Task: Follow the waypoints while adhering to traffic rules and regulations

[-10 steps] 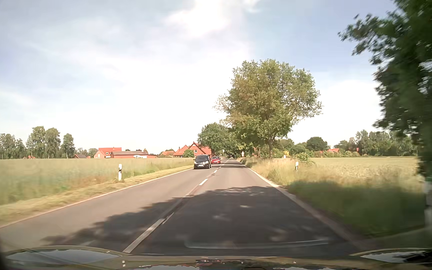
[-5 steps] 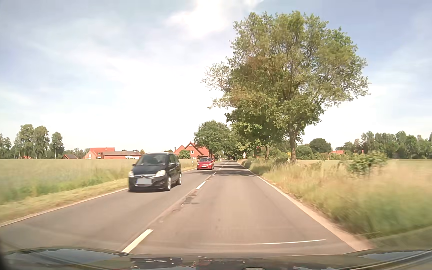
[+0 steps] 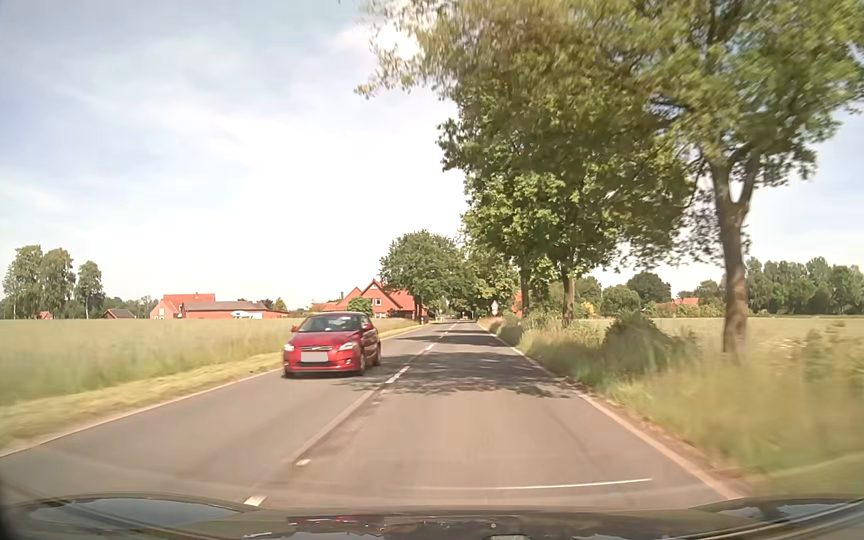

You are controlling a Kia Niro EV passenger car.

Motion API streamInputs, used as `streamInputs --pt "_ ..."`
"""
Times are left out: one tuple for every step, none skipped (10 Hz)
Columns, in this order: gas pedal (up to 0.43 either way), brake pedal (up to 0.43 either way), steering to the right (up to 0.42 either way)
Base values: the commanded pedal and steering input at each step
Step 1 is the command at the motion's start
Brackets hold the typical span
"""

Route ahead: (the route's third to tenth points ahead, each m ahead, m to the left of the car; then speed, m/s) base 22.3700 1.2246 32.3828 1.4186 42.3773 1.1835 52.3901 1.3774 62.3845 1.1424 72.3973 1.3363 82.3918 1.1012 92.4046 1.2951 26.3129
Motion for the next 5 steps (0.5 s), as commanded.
streamInputs --pt "0.000 0.000 -0.004" --pt "0.000 0.000 -0.004" --pt "0.000 0.000 -0.004" --pt "0.000 0.000 -0.004" --pt "0.000 0.000 -0.004"
